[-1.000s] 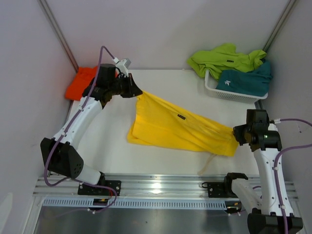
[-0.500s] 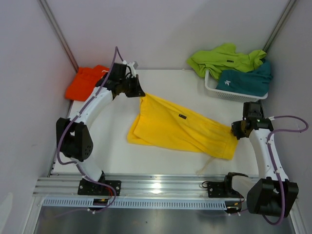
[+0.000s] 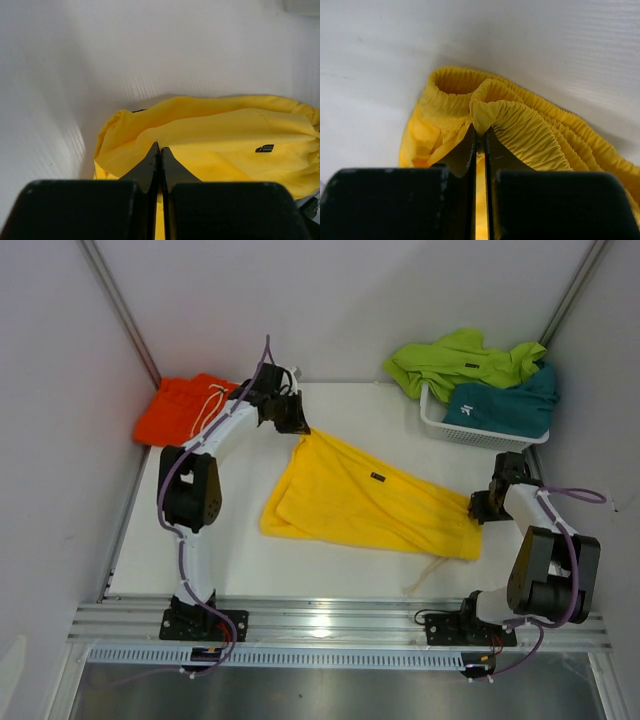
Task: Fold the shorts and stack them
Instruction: Fold the shorts
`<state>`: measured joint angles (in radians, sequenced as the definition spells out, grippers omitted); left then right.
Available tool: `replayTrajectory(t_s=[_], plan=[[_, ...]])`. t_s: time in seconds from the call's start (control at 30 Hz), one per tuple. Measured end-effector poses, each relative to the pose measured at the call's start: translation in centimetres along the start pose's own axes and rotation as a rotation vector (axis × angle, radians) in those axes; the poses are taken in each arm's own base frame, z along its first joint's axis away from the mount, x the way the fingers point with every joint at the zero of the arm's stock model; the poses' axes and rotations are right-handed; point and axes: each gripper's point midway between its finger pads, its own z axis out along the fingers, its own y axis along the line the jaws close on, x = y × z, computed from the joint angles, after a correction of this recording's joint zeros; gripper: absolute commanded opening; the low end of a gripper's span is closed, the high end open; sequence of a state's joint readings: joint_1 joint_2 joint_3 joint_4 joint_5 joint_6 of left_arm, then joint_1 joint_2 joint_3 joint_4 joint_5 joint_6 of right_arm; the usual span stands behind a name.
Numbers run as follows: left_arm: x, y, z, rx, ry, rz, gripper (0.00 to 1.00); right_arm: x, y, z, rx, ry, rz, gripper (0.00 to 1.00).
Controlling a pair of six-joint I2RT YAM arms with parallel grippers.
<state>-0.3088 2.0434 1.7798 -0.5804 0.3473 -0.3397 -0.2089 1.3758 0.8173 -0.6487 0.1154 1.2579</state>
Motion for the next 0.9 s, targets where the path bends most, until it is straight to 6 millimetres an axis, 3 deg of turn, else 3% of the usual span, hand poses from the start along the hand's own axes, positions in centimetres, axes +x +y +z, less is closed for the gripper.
replayTrajectory(t_s=[0.3, 0.47, 0.53, 0.57, 0.63, 0.7, 0.73, 0.83, 0.87, 0.9], plan=[[-0.1, 2.6, 4.8, -0.066, 0.054, -0.024, 0.03, -0.3, 2.2, 2.8, -0.003, 0.022, -0.002, 0.0], [0.5, 4.3, 5.2, -0.124, 0.075, -0.041, 0.09, -0.9, 4.3, 3.8, -0.022, 0.017, -0.03, 0.0], [0.4, 4.9, 5.0, -0.143, 0.072, -0.045, 0.16, -1.1, 5.2, 4.2, -0.029, 0.017, -0.043, 0.0], [0.3, 5.4, 4.9, -0.156, 0.068, -0.049, 0.21, -1.2, 5.8, 4.5, -0.034, 0.017, -0.05, 0.05], [0.1, 6.2, 4.6, -0.174, 0.064, -0.049, 0.42, -1.5, 6.7, 4.8, -0.039, 0.015, -0.067, 0.13], [-0.2, 7.3, 4.3, -0.201, 0.055, -0.06, 0.53, -2.0, 7.9, 5.3, -0.047, 0.011, -0.093, 0.27], [-0.4, 7.8, 4.2, -0.216, 0.05, -0.067, 0.55, -2.2, 8.5, 5.5, -0.055, 0.007, -0.107, 0.3], [-0.8, 9.1, 3.9, -0.256, 0.033, -0.078, 0.63, -2.7, 9.7, 5.5, -0.079, -0.003, -0.157, 0.53], [-1.0, 9.3, 3.8, -0.261, 0.028, -0.081, 0.64, -2.8, 9.9, 5.4, -0.084, -0.005, -0.173, 0.67], [-1.0, 9.5, 3.8, -0.27, 0.022, -0.082, 0.64, -2.9, 10.1, 5.3, -0.09, -0.007, -0.187, 0.74]])
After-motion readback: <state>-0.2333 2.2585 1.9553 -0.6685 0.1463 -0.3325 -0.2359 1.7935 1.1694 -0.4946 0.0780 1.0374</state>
